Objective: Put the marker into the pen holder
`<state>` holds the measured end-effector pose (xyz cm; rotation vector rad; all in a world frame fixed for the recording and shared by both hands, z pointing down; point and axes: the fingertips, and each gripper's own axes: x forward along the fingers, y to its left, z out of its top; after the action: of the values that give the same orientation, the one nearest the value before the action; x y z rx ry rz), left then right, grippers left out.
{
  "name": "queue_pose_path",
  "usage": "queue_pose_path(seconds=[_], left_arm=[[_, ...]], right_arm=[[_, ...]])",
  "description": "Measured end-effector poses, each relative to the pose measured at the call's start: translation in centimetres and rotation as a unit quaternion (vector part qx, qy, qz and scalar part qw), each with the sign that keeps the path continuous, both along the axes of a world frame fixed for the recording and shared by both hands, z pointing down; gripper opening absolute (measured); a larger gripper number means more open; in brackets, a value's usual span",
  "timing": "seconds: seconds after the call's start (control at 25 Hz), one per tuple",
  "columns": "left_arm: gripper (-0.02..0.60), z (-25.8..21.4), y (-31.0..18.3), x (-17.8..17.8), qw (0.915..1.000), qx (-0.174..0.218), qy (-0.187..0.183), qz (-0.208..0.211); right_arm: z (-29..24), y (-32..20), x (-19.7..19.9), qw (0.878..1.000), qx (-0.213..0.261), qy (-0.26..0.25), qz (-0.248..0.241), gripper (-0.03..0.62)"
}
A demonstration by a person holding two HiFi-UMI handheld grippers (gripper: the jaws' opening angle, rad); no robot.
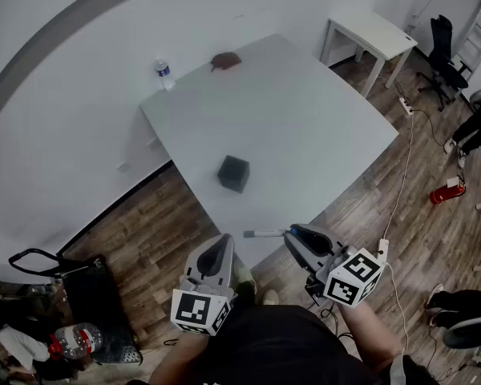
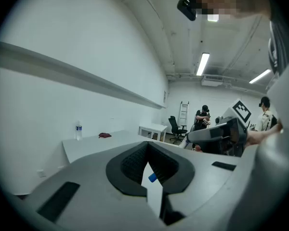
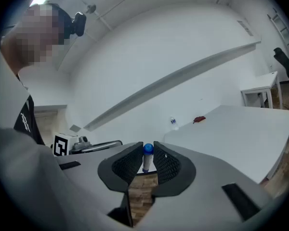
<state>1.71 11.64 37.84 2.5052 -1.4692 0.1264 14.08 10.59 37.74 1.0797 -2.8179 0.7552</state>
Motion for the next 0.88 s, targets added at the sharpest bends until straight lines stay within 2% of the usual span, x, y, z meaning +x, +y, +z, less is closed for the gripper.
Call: queue_pose_path(seconds=[0.28,0.56,0.88], left_arm=[[0.006,0.5,-5.6,-2.3,0.9998,0.002,-0.001,0.018],[0.006,1.8,-9.3,-4.1,0.9992,-0.009,0.01,0.038],[0.006,3.3,-11.3,-5.0,0.9991,-0.034,0.015,0.021]], right_arm=[[0.3,-6.0,-2.1,0.999,0.006,0.022,0.022,0.074],[1.6,-10.7,-3.2,0.996,0.004,0.068,0.054,0.074],[4.7,-14.9,-4.9,0.989,0.022,0.144,0.033,0.073]])
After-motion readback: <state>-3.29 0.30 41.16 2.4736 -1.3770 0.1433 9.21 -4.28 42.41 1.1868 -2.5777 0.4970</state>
